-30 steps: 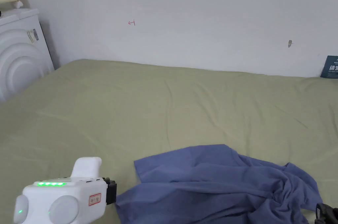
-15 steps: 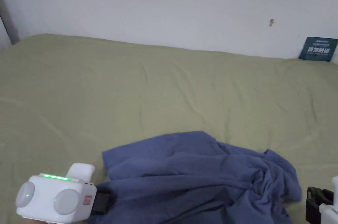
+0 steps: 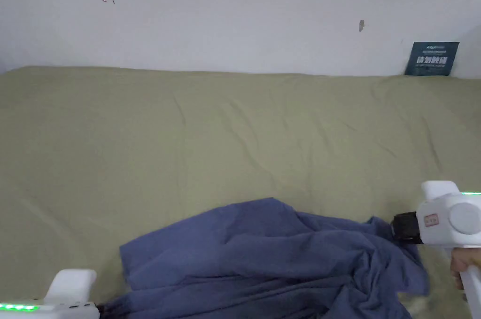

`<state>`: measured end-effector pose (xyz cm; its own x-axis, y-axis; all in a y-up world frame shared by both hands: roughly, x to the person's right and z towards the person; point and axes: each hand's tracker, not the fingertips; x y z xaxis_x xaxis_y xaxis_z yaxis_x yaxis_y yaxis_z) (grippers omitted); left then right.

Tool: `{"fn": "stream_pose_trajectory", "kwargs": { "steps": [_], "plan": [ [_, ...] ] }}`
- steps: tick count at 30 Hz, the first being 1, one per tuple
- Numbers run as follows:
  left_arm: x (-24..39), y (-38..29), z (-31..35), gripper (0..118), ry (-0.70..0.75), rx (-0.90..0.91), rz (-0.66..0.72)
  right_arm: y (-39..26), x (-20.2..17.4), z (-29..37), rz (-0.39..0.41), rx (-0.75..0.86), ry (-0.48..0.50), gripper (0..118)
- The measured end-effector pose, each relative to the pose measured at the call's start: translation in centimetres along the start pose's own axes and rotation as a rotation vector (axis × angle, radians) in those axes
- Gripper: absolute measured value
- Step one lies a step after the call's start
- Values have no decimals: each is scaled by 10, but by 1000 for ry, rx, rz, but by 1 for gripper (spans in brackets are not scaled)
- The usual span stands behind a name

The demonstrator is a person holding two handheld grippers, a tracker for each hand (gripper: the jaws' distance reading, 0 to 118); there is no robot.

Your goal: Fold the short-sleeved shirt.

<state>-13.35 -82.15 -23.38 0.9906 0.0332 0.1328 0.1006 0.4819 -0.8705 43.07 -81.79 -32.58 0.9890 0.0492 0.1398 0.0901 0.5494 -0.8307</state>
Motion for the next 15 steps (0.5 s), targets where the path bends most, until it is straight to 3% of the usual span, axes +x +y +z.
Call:
{"fn": "stream_pose_trajectory", "kwargs": {
  "steps": [1, 3, 5, 7, 8, 9, 10, 12, 15],
  "plan": [
    [0, 2, -1, 2, -2, -3, 3, -1, -2, -11, 7, -34, -15, 118],
    [0, 2, -1, 2, -7, -8, 7, -3, -14, -9, 28, -37, -25, 104],
    [2, 3, -1, 2, -5, -10, 9, -7, -24, -15, 136, -99, -78, 105],
    [5, 3, -2, 2, -1, -13, 5, -21, -46, 2, 190, -29, -110, 98],
    [5, 3, -1, 2, 2, -13, 4, -19, -51, 11, 169, -44, -95, 79],
    [8, 4, 4, 2, 3, -13, 3, -17, -54, 22, 149, -33, -20, 27],
    [9, 5, 7, 2, 2, -13, 8, -13, -40, 9, 154, -20, 45, 5],
    [6, 8, 21, 2, -7, 12, 35, -8, -37, 23, 180, 42, -34, 5],
    [-13, 19, 59, 2, -10, 111, 90, 4, -31, 77, 154, 134, -52, 5]
  ]
}}
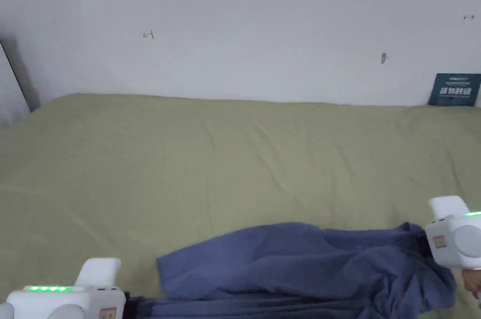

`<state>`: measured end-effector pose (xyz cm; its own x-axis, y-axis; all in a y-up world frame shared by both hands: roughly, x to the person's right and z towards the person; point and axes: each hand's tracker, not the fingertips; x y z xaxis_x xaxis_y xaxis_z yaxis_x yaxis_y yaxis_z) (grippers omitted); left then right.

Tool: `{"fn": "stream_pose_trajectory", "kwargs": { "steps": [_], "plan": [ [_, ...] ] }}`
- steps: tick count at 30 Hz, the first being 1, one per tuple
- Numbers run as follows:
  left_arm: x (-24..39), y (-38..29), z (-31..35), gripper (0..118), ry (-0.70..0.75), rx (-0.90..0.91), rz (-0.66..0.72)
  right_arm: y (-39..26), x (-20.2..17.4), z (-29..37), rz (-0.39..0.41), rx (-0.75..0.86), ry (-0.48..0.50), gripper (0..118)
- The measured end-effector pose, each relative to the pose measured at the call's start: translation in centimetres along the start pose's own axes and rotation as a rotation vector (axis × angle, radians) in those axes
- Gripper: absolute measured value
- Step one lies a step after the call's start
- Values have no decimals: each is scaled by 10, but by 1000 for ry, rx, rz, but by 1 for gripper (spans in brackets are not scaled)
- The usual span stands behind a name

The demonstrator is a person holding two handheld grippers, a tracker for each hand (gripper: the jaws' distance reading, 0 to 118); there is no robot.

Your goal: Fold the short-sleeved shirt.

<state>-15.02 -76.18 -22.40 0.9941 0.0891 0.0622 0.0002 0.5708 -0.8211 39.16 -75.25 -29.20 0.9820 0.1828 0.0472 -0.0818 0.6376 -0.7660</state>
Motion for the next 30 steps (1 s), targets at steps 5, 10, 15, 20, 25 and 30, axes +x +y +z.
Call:
{"fn": "stream_pose_trajectory", "kwargs": {
  "steps": [5, 10, 15, 20, 25, 30],
  "plan": [
    [-29, 41, 84, 2, 87, 164, -1, 35, 47, 72, -68, 133, 5, 5],
    [-52, 81, 169, 2, 131, 320, 17, 44, 58, 180, -76, 304, -31, 5],
    [-40, 118, 234, 2, 148, 418, 20, 69, 68, 244, -121, 398, -39, 5],
    [-23, 165, 256, 2, 239, 497, -42, 104, 70, 272, -128, 468, -83, 5],
    [-1, 211, 257, 2, 294, 514, -52, 149, 76, 271, -165, 502, -124, 5],
    [7, 267, 242, 2, 283, 514, 6, 197, 75, 254, -152, 508, -187, 5]
  ]
}}
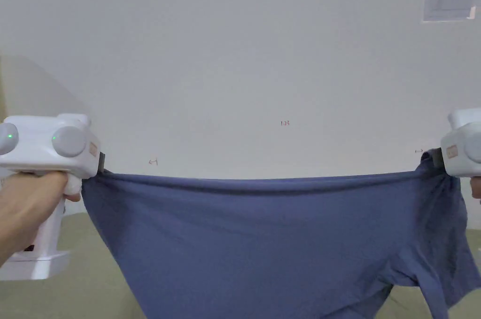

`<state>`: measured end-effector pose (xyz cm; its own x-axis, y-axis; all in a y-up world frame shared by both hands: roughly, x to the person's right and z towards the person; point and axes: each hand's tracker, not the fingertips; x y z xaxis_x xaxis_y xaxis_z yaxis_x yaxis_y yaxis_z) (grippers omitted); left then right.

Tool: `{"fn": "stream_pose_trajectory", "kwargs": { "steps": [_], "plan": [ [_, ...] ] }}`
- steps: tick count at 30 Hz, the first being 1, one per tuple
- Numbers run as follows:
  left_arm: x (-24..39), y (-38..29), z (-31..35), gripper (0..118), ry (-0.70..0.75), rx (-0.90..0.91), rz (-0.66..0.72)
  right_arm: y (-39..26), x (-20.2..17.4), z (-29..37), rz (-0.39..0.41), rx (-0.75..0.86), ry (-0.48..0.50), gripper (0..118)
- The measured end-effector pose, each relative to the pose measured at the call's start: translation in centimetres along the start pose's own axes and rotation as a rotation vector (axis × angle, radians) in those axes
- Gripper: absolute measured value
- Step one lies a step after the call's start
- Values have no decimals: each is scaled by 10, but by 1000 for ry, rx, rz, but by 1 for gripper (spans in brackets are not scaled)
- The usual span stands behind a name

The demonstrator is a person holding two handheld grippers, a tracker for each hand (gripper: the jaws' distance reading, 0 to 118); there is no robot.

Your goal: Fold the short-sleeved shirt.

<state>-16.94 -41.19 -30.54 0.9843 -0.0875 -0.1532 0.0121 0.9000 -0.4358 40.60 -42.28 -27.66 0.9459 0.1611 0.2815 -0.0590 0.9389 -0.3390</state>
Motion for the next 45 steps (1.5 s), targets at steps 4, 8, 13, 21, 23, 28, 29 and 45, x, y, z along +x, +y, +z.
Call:
{"fn": "stream_pose_trajectory", "kwargs": {
  "steps": [4, 8, 13, 21, 23, 28, 29, 45],
  "plan": [
    [17, 23, -31, 2, 29, 19, -10, 20, -8, -40, -6, 11, -31, 5],
    [33, 32, -68, 2, 71, 27, -19, 27, -22, -78, -1, 10, -59, 5],
    [47, 15, -115, 1, 105, 26, -24, 6, -40, -127, 22, -24, -62, 5],
    [55, -92, -172, 1, 29, -90, -32, -113, -58, -163, 31, -140, -17, 5],
    [52, -128, -177, 1, 14, -136, -35, -151, -56, -160, 38, -208, 14, 5],
    [33, -208, -167, 1, -44, -245, -32, -236, -40, -128, 16, -330, 48, 5],
    [27, -224, -160, 1, -50, -245, -15, -252, -35, -126, -1, -340, 53, 5],
    [-46, -404, -1, 1, -204, -408, -17, -416, 28, 100, -75, -474, 148, 5]
  ]
}}
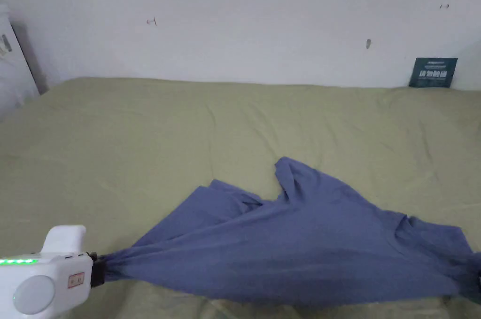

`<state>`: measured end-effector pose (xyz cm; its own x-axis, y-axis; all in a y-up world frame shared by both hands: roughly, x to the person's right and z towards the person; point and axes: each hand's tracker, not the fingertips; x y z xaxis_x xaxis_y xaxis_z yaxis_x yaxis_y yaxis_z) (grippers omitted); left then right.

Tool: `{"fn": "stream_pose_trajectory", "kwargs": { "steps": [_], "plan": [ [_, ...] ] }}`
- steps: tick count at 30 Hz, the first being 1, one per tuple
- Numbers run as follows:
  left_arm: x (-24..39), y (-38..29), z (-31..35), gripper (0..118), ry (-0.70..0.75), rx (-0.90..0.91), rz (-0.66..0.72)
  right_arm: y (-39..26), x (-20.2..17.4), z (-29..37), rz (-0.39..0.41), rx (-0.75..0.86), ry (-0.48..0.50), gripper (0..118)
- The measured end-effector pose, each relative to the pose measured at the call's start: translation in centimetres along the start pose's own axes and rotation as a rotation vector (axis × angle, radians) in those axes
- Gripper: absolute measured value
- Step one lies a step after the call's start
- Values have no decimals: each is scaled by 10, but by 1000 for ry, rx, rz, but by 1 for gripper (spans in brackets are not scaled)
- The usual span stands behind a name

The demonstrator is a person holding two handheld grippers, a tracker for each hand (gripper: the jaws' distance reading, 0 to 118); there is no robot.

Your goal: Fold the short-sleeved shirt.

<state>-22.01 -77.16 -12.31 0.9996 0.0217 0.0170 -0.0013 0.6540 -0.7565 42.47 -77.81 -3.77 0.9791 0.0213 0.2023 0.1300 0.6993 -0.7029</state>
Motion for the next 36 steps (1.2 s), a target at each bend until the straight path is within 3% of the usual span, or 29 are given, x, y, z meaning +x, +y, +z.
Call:
{"fn": "stream_pose_trajectory", "kwargs": {
  "steps": [12, 13, 14, 15, 16, 17, 18, 19, 23, 24, 25, 26, 27, 29, 31, 32, 33, 34, 35, 36],
  "plan": [
    [-4, -19, -9, 3, 1, -41, 69, -24, 3, -26, -70, -56, -6, 6],
    [-5, -18, -8, 10, -4, -40, 68, -24, 3, -25, -77, -48, -3, 16],
    [-7, -17, -7, 34, -18, -36, 68, -24, 3, -24, -87, -37, -1, 44],
    [-9, -18, -4, 85, -36, -37, 65, -24, 2, -22, -99, -28, 1, 100],
    [-10, -18, -3, 113, -42, -35, 63, -21, 1, -18, -103, -28, 4, 118],
    [-12, -19, -2, 116, -39, -33, 64, -19, -1, -17, -107, -40, 12, 112],
    [-14, -19, 2, 116, -17, -15, 69, -16, -4, -12, -111, 54, 44, 111],
    [-14, -19, 11, 116, -2, 5, 72, -13, -8, -11, -106, 10, 55, 110],
    [-24, -17, 26, 114, 5, 17, 91, -4, -26, 0, -20, 15, 68, 113],
    [-25, -18, 30, 94, 18, 27, 85, -7, -41, 8, -2, 15, 94, 101],
    [-25, -18, 32, 48, 17, 22, 76, -8, -50, 12, 8, 34, 123, 75],
    [-25, -19, 31, 0, 44, 14, 64, -9, -59, 14, 30, 51, 136, 33],
    [-30, -19, 27, 0, 34, 22, 70, -10, -69, 15, 50, 66, 110, 0],
    [-35, -20, 22, 0, -31, -17, 83, -4, -99, 39, 70, 59, 187, 0],
    [-35, -18, 15, 0, -43, -34, 77, -4, -117, 43, 81, 58, 195, 0],
    [-34, -16, 10, 3, -51, -43, 69, -13, -101, 11, 48, 23, 248, 0],
    [-33, -14, 6, 32, -53, -42, 69, -14, -98, 1, 61, 23, 253, 0],
    [-32, -11, 0, 76, -53, -52, 60, -14, -96, -7, 73, 12, 270, 0],
    [-28, -12, -13, 112, -66, -92, 51, -13, -94, -14, 78, 5, 275, 0],
    [-26, -12, -22, 118, -66, -118, 49, -19, -109, -8, 119, 33, 236, 0]
  ]
}}
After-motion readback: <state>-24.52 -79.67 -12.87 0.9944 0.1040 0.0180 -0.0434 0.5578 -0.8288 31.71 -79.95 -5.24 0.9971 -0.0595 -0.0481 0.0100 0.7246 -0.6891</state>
